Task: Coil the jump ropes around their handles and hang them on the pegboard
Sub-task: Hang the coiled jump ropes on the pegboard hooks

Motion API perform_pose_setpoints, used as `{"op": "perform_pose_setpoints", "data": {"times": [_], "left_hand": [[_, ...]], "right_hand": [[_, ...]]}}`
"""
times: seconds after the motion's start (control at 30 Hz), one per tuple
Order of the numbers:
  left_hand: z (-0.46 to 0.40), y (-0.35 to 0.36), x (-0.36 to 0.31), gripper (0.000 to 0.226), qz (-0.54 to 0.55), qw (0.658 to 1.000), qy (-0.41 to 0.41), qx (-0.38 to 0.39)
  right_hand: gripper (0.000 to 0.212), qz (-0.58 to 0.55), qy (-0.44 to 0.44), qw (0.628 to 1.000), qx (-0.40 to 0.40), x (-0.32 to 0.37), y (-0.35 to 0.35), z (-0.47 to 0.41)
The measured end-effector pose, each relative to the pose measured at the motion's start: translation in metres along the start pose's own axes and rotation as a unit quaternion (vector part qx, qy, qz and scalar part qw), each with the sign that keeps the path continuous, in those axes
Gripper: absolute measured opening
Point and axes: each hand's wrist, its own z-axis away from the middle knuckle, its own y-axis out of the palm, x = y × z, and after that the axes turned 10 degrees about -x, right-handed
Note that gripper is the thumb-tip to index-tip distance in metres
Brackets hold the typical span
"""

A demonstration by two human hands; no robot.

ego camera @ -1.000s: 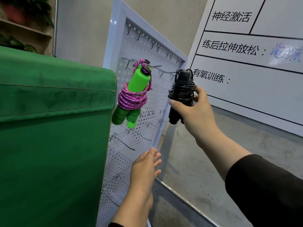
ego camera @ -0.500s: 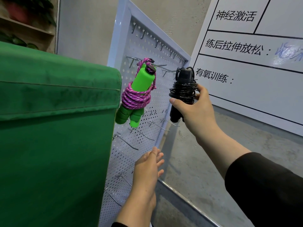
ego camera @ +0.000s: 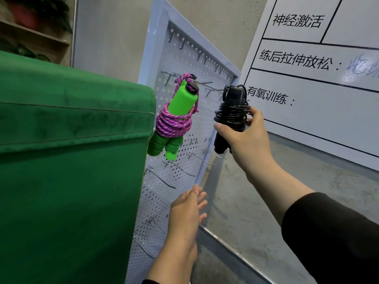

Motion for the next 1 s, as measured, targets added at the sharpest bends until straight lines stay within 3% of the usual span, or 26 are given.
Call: {"op": "perform_pose_setpoints", "data": {"times": [1.0], "left_hand": [[-0.001, 0.001, 0.002, 0.032, -0.003, 1.000, -0.006, -0.003]], "right_hand": [[0.085, 0.072, -0.062, 0.995, -0.032, -0.007, 0.008, 0.007]]}}
